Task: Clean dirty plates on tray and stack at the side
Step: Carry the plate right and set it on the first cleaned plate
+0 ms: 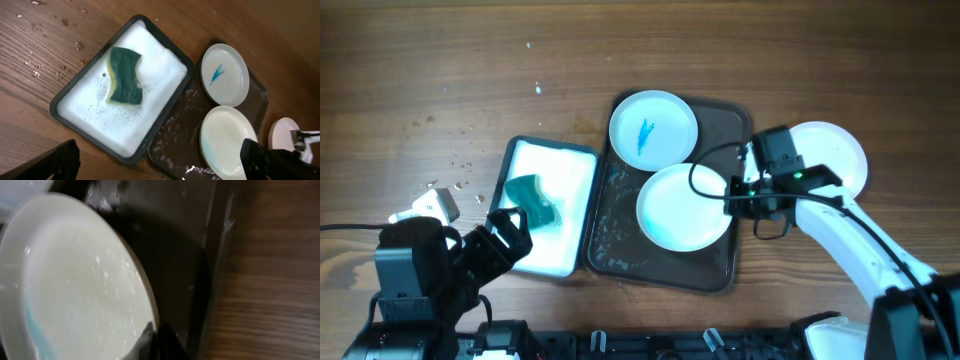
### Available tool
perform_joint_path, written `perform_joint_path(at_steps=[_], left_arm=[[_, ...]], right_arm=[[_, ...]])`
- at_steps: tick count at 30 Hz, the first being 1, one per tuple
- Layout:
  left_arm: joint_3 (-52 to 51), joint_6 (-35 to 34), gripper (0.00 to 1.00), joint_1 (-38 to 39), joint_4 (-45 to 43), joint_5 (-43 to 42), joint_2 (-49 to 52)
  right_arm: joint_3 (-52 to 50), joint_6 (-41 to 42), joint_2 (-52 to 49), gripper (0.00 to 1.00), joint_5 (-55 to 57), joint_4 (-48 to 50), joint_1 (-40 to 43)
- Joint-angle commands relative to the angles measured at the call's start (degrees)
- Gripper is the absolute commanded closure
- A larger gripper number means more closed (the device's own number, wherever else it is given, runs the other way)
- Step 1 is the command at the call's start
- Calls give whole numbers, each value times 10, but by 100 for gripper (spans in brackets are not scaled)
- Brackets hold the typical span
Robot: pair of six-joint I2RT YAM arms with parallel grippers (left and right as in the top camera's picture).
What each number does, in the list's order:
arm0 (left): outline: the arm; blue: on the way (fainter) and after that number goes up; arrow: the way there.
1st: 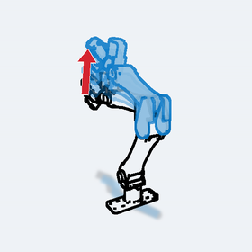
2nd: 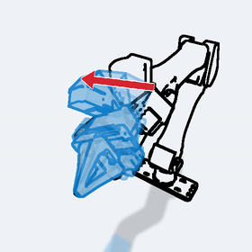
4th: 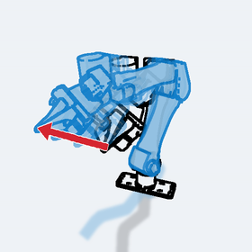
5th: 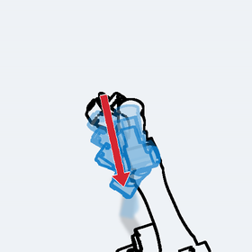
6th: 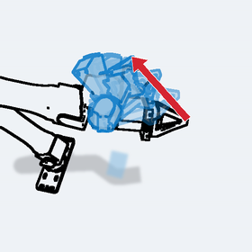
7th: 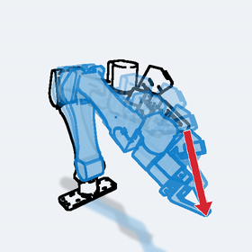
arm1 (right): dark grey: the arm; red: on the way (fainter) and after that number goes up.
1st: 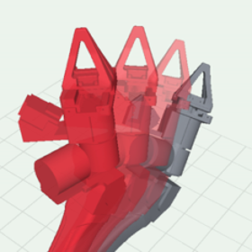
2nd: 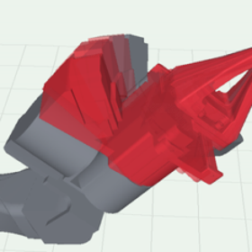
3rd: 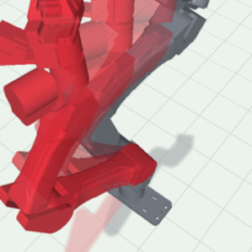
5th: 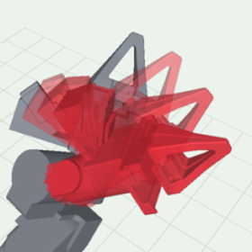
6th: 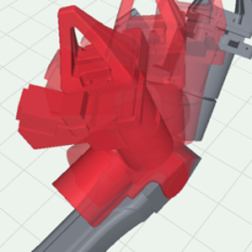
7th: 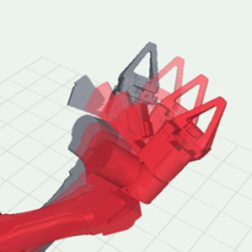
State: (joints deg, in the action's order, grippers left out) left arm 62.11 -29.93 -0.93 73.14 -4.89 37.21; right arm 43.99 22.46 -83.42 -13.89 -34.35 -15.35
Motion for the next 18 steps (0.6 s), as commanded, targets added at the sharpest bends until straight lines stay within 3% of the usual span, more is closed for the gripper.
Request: perform_joint_path(at_steps=[1,3,4,5,7,12,14,15,18], left_arm=[[5,-6,0,-4,-2,-8,0],[5,-6,0,-4,-7,-9,0],[5,-6,0,-4,-13,-9,0],[5,-6,0,-4,-15,-9,0],[5,-6,0,-4,-16,-9,0],[5,-3,0,-3,-36,-120,4],[4,27,17,-2,-33,-131,15],[0,41,30,0,-29,-122,24],[-29,22,28,0,-24,-98,59]], right_arm=[[-14,-6,-18,96,-1,49,-2],[-14,-6,-35,94,51,50,-2],[-14,-7,-36,84,51,47,-2],[-13,-12,-36,66,49,44,-2],[-2,-15,-28,50,44,24,-2],[66,-63,57,50,37,-48,-2],[91,-76,105,50,13,-65,-2],[103,-74,142,50,-6,-66,-2],[107,-72,209,50,-38,-63,-2]])
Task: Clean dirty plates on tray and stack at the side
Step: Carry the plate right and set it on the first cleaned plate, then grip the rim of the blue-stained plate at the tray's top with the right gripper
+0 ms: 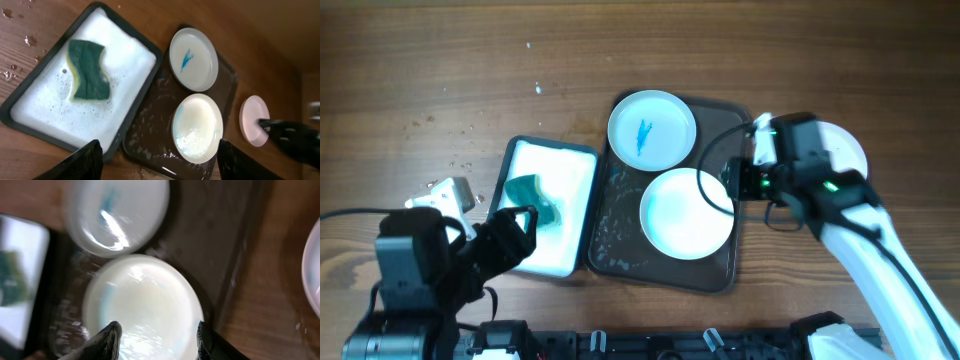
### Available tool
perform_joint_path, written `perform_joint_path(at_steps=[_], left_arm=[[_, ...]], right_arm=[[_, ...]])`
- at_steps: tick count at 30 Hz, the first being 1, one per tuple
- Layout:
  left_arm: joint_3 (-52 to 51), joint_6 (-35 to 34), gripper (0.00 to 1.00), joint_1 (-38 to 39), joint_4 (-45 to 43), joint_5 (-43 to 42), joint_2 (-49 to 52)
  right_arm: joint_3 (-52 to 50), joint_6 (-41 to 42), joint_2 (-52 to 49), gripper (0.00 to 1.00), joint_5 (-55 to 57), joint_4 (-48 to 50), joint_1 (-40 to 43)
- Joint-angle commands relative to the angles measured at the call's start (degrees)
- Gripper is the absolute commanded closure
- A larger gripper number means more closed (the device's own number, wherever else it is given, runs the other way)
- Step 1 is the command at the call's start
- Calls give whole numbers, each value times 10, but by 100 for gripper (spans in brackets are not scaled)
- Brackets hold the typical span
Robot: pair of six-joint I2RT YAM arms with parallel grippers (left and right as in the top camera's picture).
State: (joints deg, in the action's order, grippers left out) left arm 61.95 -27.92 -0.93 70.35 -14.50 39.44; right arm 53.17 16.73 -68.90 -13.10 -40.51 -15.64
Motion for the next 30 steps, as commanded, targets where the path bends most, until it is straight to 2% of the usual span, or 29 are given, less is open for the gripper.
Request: perform_joint_path(at_steps=[1,3,6,11,17,21,25,30], left_arm=[[-40,-27,28,0,7,-2,57],[-57,-44,30,0,9,9,100],[-61,-76,26,0,14,69,172],[-61,-82,30,13,14,65,239],[-61,-43,27,116,-42,66,219],[-61,-57,28,187,-25,95,218],[-61,-86,30,211,-5,113,200],[-61,-86,30,214,7,112,140]], right_arm=[[16,-14,84,50,-50,-6,1],[16,-11,104,50,-50,-19,1],[16,-16,109,50,-50,-43,1],[16,-17,87,50,-48,-72,1],[16,-17,59,50,-49,-75,1],[16,-16,55,50,-50,-80,1],[16,-16,55,50,-50,-90,1],[16,-16,55,50,-50,-91,1]])
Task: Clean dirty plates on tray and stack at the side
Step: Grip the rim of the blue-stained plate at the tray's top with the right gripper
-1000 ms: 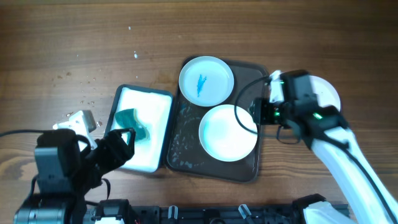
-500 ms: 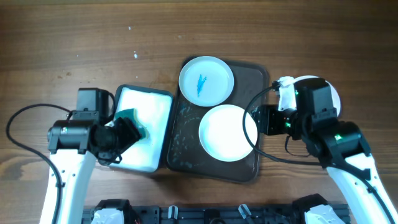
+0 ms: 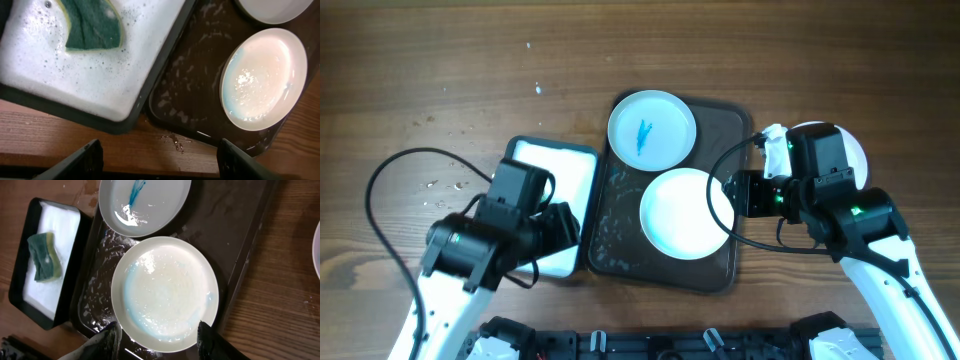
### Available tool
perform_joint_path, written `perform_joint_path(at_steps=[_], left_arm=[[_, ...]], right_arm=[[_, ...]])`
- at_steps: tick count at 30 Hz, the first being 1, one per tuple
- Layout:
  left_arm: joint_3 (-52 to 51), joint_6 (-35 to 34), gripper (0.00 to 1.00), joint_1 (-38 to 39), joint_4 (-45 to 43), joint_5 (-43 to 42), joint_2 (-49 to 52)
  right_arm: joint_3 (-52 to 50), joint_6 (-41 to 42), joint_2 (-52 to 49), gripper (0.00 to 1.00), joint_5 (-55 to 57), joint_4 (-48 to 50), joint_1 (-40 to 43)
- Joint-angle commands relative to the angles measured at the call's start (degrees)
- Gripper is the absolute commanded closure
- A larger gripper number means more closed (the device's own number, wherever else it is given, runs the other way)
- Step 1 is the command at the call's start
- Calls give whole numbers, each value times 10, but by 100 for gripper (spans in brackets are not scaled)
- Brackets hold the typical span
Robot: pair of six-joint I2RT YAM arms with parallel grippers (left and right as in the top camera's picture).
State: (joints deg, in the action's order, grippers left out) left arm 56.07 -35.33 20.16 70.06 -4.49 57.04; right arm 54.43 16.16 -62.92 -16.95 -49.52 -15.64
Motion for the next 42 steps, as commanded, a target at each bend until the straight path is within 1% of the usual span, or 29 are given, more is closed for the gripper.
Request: perform_joint_path(at_steps=[1,4,9,10,11,12,15,23,26,28,29,32,33,35,36,37,39,42], left_arm=[[-3,-12,30,3,14,12,-45],[-3,-12,32,3,30,12,-93],[-3,-12,29,3,31,12,-153],[-3,-12,24,3,31,12,-160],[-3,-12,14,3,31,12,-162],[-3,-12,0,3,32,12,-162],[-3,-12,0,3,43,12,-162],[-3,-12,0,3,44,9,-162],[-3,-12,0,3,42,-14,-162],[-3,-12,5,3,38,-14,-160],[-3,-12,9,3,24,-10,-154],[-3,-30,16,3,-12,-10,-116],[-3,-29,18,3,-24,-10,-89],[-3,-29,23,3,-30,-10,-47],[-3,-29,23,3,-30,-10,-25],[-3,-29,23,3,-28,-12,-4],[-2,-26,21,3,-29,-12,9],[-2,-27,17,3,-31,-12,3]], right_arm=[[3,-10,-5,50,-12,-1,1],[3,-10,-5,50,-12,-1,1],[3,-10,-5,49,-12,-4,1],[3,-11,-5,48,-12,-5,1],[3,-11,-5,47,-12,-6,1],[3,-11,-5,46,-12,-6,1],[3,-11,-5,44,-11,-7,1],[3,-10,-5,44,-12,-10,1],[3,-10,-5,44,-12,-9,1],[3,-10,-5,44,-11,-9,1],[3,-10,-5,44,-11,-9,1],[3,-10,-5,44,-11,-9,1],[3,-10,-5,46,-11,-7,1],[3,-10,-5,59,-10,9,1],[3,-10,-7,59,-12,22,1],[6,-12,-18,59,-6,43,1],[30,-18,-61,59,17,49,1],[104,-58,-177,53,17,44,1]])
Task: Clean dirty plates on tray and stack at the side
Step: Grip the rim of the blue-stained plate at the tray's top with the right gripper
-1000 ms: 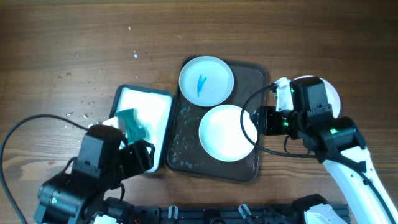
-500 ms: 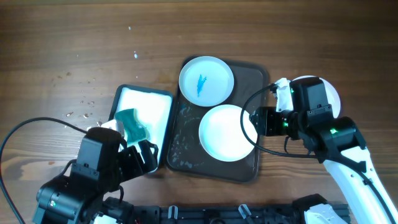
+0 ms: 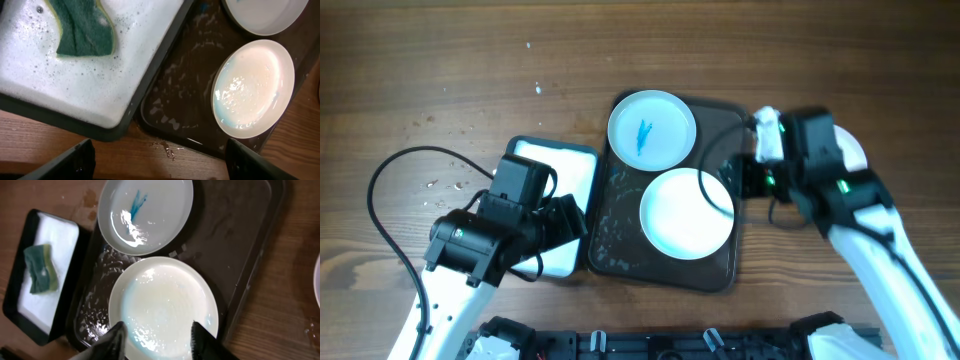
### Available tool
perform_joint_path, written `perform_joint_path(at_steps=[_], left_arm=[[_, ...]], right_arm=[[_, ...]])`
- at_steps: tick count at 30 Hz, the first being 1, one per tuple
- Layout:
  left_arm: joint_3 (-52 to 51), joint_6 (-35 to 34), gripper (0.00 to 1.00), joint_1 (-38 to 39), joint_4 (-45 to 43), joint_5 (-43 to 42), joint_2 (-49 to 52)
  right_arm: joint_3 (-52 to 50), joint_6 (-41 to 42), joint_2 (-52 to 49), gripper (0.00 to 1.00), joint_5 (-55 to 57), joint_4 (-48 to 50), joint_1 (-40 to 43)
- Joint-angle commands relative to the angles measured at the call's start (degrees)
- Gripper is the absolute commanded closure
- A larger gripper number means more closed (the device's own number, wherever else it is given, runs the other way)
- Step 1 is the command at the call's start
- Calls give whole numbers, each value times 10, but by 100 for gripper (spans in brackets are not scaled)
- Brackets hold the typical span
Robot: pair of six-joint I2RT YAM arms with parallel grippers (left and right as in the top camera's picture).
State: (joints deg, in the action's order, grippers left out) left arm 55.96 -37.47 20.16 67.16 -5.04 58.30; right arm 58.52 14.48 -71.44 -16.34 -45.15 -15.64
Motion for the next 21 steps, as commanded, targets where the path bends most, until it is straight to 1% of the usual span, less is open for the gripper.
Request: perform_joint_path(at_steps=[1,4,6,8,12,13,14,15,18,19,21], left_arm=[[-1,-5,15,3,-3,-7,-15],[-1,-5,8,3,-1,-12,-25],[-1,-5,6,3,4,-16,-25],[-1,-5,6,3,7,-18,-21],[-1,-5,6,3,8,-18,-19],[-2,-5,5,3,8,-18,-19],[-1,-5,5,3,7,-17,-19],[-1,-5,5,3,7,-17,-19],[-1,-9,5,3,5,-15,-19],[-2,-23,6,3,3,-5,-19],[-2,-82,5,3,3,35,-17]], right_arm=[[95,-45,-140,52,11,-2,1],[154,-45,-240,51,8,15,1],[172,-50,-304,50,8,60,1],[172,-54,-356,49,6,118,1],[172,-52,-435,50,-45,163,-1],[172,-53,-449,57,-44,166,-3],[172,-53,-465,74,-41,168,-5],[172,-53,-472,96,-41,166,-5],[172,-25,-456,96,3,137,-5],[172,-19,-446,96,21,123,-5],[172,6,-417,96,68,84,-5]])
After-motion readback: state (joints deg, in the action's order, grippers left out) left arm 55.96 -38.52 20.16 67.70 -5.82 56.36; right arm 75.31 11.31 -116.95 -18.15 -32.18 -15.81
